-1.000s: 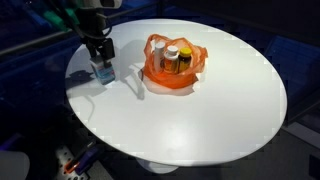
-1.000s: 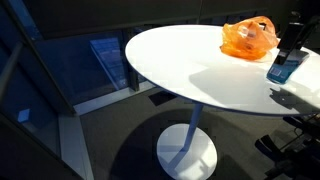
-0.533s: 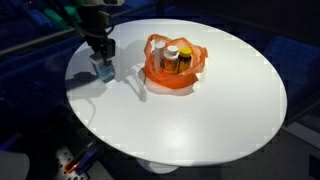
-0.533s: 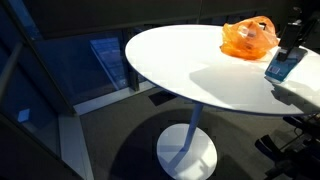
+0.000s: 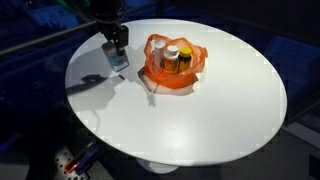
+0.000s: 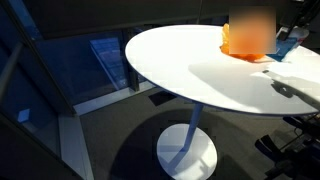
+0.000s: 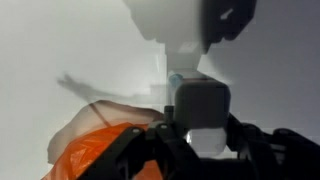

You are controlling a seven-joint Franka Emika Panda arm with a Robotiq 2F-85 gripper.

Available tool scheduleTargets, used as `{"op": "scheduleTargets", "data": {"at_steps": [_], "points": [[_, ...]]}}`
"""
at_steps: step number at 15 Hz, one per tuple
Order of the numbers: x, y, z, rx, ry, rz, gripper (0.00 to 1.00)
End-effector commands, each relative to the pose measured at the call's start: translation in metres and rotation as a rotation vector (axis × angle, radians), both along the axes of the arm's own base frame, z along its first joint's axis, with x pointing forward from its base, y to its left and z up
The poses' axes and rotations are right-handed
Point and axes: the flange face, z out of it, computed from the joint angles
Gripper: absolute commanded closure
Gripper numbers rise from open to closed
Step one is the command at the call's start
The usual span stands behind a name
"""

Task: Pick up the mentos container and put it in the orange plastic

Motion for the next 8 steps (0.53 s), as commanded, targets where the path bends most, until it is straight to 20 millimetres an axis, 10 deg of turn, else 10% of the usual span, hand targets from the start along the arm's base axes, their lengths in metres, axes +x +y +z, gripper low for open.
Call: {"op": "scheduleTargets", "data": {"at_steps": [1, 8], "points": [[0.013, -0.022, 0.031, 0.031, -0.030, -0.057, 0.78], [0.041, -0.066, 0.071, 0.065, -0.051, -0.203, 0.78]]}}
